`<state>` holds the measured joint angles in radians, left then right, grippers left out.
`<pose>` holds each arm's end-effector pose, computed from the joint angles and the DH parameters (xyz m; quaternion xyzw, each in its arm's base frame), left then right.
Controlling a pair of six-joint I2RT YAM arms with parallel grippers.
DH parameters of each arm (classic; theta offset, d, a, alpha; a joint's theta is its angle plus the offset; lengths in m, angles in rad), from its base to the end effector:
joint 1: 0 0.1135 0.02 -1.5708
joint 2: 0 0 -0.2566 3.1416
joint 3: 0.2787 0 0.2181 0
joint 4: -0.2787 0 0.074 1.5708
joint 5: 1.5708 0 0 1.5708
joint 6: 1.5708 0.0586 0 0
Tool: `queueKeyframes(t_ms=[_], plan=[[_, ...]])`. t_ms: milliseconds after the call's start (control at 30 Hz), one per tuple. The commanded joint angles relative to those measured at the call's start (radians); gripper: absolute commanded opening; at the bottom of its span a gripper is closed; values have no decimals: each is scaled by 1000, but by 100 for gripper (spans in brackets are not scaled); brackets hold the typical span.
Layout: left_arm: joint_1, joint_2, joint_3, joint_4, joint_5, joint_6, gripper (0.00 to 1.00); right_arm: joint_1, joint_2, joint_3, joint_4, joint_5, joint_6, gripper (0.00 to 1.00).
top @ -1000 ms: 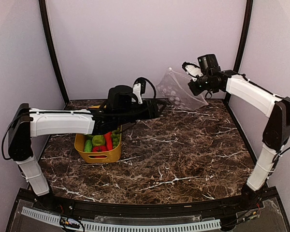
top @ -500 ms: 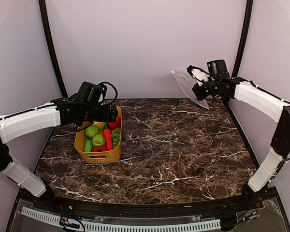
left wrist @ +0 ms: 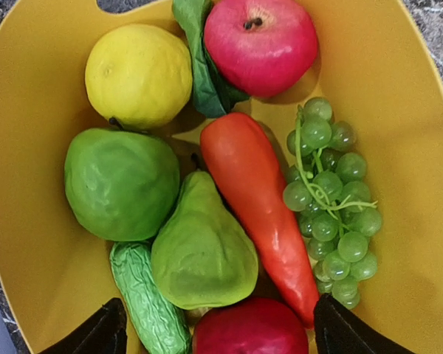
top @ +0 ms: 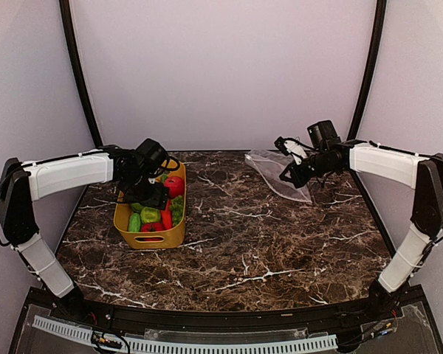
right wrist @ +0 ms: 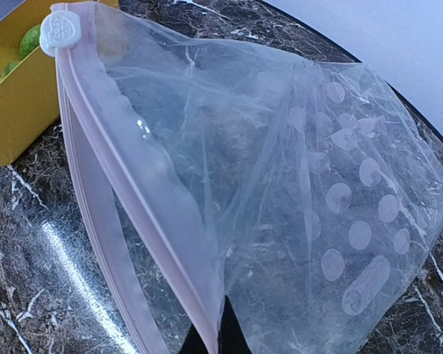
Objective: Place the food in the zip-top bag and seal the zipper
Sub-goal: Pick up the fake fruit from the bin.
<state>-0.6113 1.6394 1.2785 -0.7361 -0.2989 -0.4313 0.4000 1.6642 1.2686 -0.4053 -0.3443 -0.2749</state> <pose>0.2673 -0.1662 0.2359 0.0516 0.9605 0.0099 0.2733 0.3151 0.1547 0.2508 -0.3630 0.8403 0.1816 0.3593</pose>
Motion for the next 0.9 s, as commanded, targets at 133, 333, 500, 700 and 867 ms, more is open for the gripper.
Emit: queueKeyframes(t_ms=[133, 333, 500, 700, 867], plan=[[29, 58, 35, -82, 36, 4, 90, -1, -27, -20, 41, -73, -7, 0], [55, 92, 27, -43, 48, 19, 86, 0, -21, -23, 40, -74, -13, 0], [67, 127, 33, -23, 44, 39, 85, 2, -18, -21, 39, -70, -14, 0], [81, 185, 54, -10, 63, 57, 82, 2, -18, -23, 36, -63, -18, 0], [84, 213, 65, -11, 64, 59, 76, 2, -8, -17, 33, -67, -18, 0]])
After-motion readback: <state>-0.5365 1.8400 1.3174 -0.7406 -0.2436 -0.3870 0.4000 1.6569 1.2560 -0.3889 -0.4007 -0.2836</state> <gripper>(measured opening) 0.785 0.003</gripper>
